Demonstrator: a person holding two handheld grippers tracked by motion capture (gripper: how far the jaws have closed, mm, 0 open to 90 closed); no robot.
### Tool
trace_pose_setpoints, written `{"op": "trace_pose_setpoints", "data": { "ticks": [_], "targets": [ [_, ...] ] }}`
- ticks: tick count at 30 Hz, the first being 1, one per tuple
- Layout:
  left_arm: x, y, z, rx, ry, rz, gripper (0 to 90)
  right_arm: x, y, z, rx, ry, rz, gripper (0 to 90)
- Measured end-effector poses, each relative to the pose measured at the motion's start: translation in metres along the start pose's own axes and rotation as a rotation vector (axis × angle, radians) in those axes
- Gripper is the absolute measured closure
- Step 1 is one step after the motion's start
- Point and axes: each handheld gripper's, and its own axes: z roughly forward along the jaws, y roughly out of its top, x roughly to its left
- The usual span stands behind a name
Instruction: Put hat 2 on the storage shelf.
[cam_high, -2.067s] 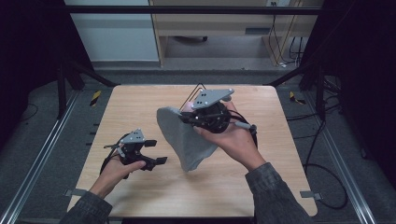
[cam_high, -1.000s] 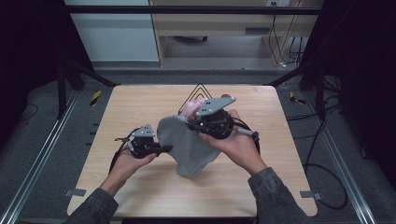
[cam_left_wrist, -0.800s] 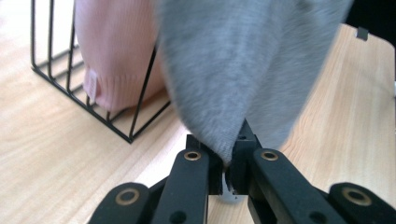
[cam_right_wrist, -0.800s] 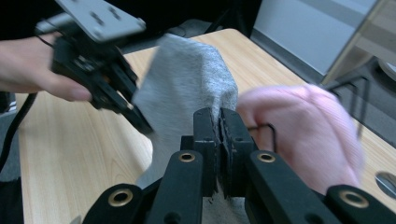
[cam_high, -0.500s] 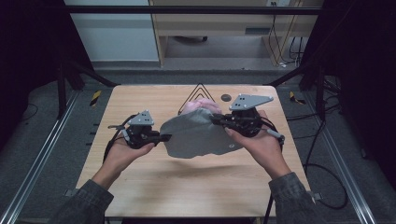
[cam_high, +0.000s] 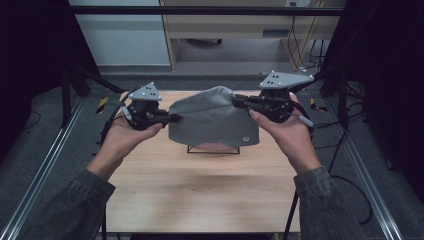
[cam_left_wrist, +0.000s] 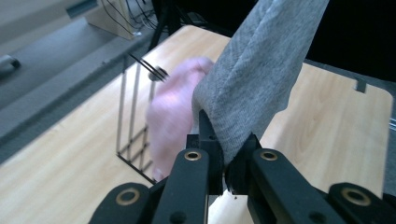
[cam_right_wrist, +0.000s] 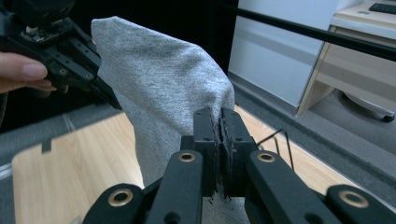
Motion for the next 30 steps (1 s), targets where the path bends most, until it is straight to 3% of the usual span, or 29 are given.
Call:
{"op": "trace_pose_setpoints", "data": {
  "ticks": [6,14,19,24,30],
  "targets": [
    [0.013,0.023,-0.005,-0.036,0.025,-0.007,87.2,-0.019,0.015,0.007,-0.041,-0.017,0.045,86.7],
    [0.03,0.048,0.007,-0.08,0.082,-0.022,87.2,-0.047,0.034,0.016,-0.096,-0.072,0.068,86.7],
    [0.037,0.058,0.018,-0.121,0.099,-0.042,87.2,-0.062,0.037,0.02,-0.122,-0.104,0.078,86.7],
    [0.044,0.063,0.034,-0.098,0.123,-0.032,87.2,-0.077,0.034,0.025,-0.139,-0.13,0.102,86.7],
    [0.052,0.071,0.041,-0.129,0.124,-0.054,87.2,-0.088,0.036,0.026,-0.168,-0.137,0.119,86.7]
  ]
}}
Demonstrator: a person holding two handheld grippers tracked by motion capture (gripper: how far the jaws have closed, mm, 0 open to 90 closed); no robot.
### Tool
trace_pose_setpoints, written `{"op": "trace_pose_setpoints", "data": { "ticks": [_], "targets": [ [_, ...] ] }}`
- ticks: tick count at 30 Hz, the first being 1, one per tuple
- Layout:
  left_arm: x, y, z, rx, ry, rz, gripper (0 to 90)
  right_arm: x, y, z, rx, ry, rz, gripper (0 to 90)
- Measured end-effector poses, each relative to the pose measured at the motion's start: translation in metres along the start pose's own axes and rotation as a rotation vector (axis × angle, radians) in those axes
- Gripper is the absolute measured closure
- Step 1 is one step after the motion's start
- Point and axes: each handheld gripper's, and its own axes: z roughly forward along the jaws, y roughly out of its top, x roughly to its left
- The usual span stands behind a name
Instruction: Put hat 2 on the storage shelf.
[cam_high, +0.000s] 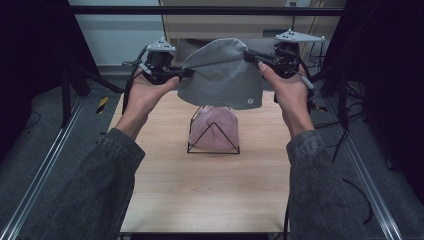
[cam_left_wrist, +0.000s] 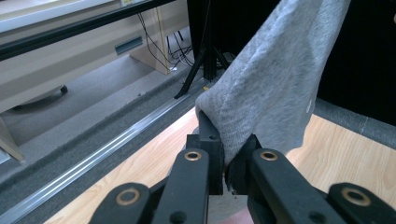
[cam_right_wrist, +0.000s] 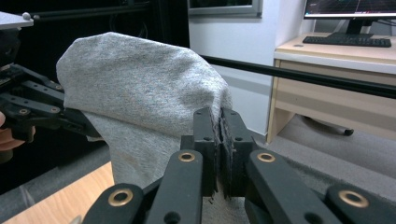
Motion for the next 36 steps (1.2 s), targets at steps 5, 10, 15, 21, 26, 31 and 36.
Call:
{"op": "trace_pose_setpoints", "data": {
  "ticks": [5,10,15,21,26,31,36],
  "targets": [
    [0.0,0.006,0.003,-0.011,0.015,0.02,87.2,-0.008,0.004,0.005,-0.013,-0.016,0.005,86.7],
    [0.01,-0.004,0.02,0.009,0.021,0.0,87.2,-0.017,-0.007,0.018,0.027,-0.032,0.016,86.7],
    [0.016,-0.014,0.034,0.023,0.028,-0.006,87.2,-0.023,-0.016,0.029,0.057,-0.032,0.01,86.7],
    [0.018,-0.029,0.042,0.04,0.028,-0.013,87.2,-0.028,-0.029,0.036,0.075,-0.027,0.02,86.7],
    [0.02,-0.04,0.05,0.054,0.029,-0.022,87.1,-0.031,-0.045,0.043,0.098,-0.027,0.03,86.6],
    [0.019,-0.047,0.055,0.076,0.024,-0.016,87.1,-0.034,-0.059,0.045,0.118,-0.027,0.045,86.6],
    [0.017,-0.052,0.058,0.086,0.021,-0.019,87.0,-0.034,-0.067,0.045,0.13,-0.03,0.053,86.6]
  ]
}}
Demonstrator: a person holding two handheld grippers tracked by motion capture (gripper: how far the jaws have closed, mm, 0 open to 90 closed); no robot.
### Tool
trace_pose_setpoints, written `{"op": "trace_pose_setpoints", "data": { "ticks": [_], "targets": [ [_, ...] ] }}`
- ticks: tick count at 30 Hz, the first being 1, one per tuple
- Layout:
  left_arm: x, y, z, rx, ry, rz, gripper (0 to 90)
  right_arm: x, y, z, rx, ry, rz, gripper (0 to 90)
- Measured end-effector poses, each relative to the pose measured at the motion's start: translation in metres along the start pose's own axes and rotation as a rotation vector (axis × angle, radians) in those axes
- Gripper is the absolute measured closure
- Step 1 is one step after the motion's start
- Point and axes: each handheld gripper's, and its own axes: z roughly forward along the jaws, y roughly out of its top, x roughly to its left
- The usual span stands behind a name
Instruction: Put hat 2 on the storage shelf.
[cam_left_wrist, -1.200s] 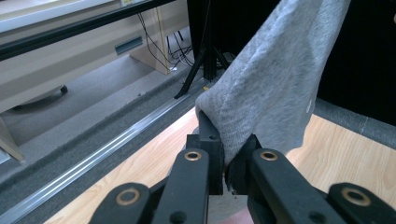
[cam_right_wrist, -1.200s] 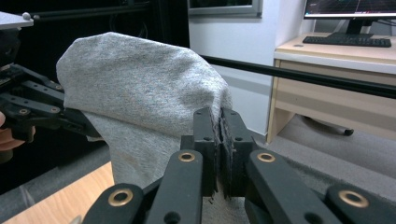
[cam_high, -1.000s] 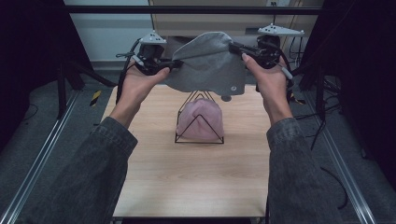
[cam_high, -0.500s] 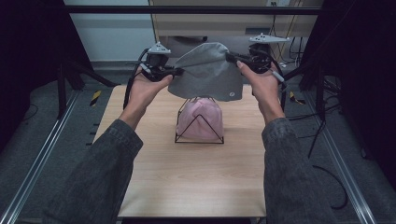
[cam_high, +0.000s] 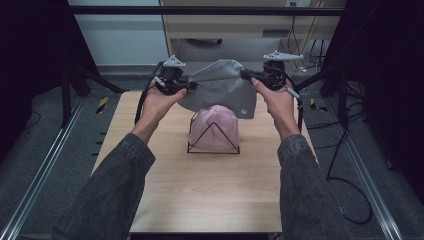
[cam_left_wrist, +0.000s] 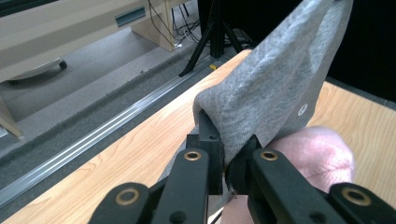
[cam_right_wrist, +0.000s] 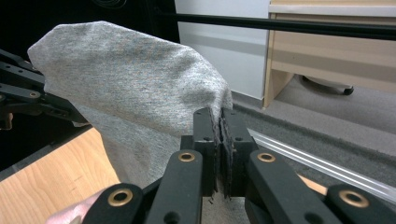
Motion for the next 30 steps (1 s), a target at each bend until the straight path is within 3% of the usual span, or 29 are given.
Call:
{"op": "trace_pose_setpoints", "data": {
  "ticks": [7,30],
  "targets": [
    [0.0,-0.009,0.001,0.002,-0.012,-0.016,87.0,0.003,-0.004,0.0,0.026,-0.004,-0.02,86.6],
    [0.001,-0.045,0.019,0.058,-0.026,-0.044,87.0,0.005,-0.042,0.017,0.103,-0.002,0.005,86.6]
  ]
}}
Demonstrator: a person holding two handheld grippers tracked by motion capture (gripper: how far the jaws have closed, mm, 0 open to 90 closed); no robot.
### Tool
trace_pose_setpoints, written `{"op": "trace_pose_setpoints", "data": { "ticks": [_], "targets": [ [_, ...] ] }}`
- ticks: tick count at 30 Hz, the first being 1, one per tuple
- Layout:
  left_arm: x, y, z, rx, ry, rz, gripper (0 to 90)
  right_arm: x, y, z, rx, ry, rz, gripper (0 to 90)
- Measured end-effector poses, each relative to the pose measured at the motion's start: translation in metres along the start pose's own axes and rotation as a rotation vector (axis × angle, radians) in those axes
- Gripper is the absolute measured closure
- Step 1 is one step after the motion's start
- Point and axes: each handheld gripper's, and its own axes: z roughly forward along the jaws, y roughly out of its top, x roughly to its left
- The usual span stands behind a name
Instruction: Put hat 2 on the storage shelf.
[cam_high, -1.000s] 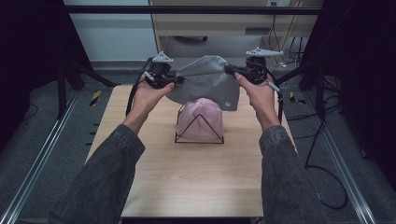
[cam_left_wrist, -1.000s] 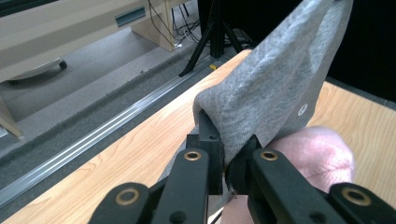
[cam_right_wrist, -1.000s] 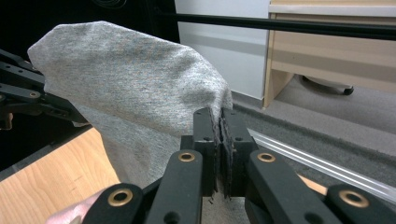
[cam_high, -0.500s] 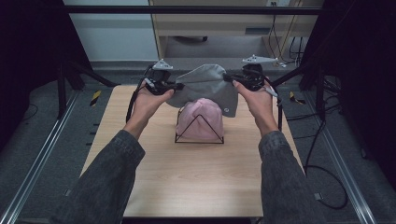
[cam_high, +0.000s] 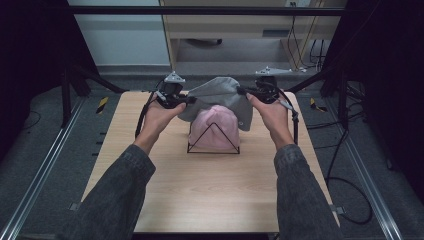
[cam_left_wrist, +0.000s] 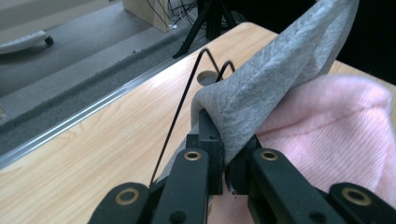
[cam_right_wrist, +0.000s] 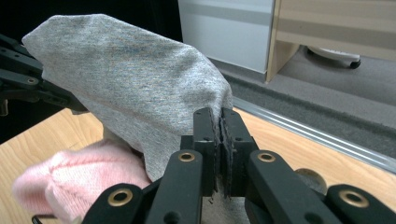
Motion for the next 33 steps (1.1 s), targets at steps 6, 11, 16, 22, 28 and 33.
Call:
{"op": "trace_pose_setpoints", "data": {
  "ticks": [6,11,16,22,28,33],
  "targets": [
    [0.001,-0.014,0.006,0.031,-0.002,0.0,87.0,0.003,-0.017,0.006,0.028,0.007,0.015,86.6],
    [0.002,-0.029,0.013,0.053,0.0,-0.016,87.0,0.005,-0.024,0.011,0.044,0.01,0.015,86.6],
    [0.002,-0.042,0.019,0.064,-0.002,-0.031,87.0,0.005,-0.035,0.017,0.077,0.007,0.018,86.5],
    [0.003,-0.053,0.026,0.09,-0.004,-0.036,86.9,0.006,-0.044,0.023,0.095,0.008,0.025,86.2],
    [0.003,-0.063,0.03,0.106,-0.002,-0.047,86.5,0.008,-0.05,0.028,0.102,0.012,0.023,84.2],
    [0.003,-0.064,0.019,0.054,0.054,-0.068,64.4,0.008,-0.046,0.018,0.086,-0.03,0.022,59.9]
  ]
}}
